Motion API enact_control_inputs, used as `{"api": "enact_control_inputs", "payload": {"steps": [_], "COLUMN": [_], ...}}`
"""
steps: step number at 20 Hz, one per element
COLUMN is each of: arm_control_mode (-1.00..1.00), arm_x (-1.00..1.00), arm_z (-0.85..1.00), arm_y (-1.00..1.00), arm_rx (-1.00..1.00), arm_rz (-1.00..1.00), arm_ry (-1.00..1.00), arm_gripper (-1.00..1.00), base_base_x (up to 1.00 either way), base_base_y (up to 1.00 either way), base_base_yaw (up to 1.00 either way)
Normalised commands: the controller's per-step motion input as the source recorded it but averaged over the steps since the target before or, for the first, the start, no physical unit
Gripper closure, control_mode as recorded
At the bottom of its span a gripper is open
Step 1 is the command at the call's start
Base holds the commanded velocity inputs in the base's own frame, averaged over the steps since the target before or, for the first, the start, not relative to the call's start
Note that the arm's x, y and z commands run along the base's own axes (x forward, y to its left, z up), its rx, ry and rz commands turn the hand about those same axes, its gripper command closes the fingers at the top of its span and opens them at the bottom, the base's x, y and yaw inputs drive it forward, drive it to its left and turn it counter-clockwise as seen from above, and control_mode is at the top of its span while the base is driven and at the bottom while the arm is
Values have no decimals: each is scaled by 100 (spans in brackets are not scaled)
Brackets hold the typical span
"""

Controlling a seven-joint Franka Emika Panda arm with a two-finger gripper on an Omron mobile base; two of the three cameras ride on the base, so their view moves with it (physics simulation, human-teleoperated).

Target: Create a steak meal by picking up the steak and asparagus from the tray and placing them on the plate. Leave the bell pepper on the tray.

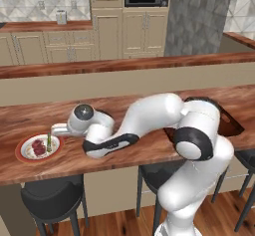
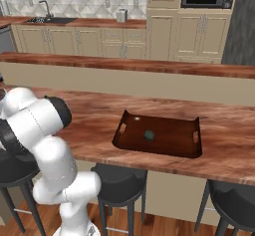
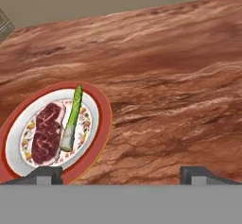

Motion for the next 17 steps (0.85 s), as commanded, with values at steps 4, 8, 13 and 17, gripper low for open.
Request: {"api": "enact_control_inputs", "payload": {"steps": [4, 8, 13, 17], "arm_control_mode": [-100, -100, -100, -100], "arm_x": [-31, -32, -28, -30], "arm_z": [99, 87, 99, 100], "arm_y": [-86, -70, -62, -62], "arm_rx": [0, 0, 0, 0], "arm_rz": [9, 17, 22, 16], "arm_ry": [-15, -7, -1, 1], "arm_gripper": [-100, -100, -100, -100], "base_base_x": [0, 0, 0, 0], "base_base_y": [0, 0, 0, 0], "base_base_yaw": [0, 0, 0, 0]}}
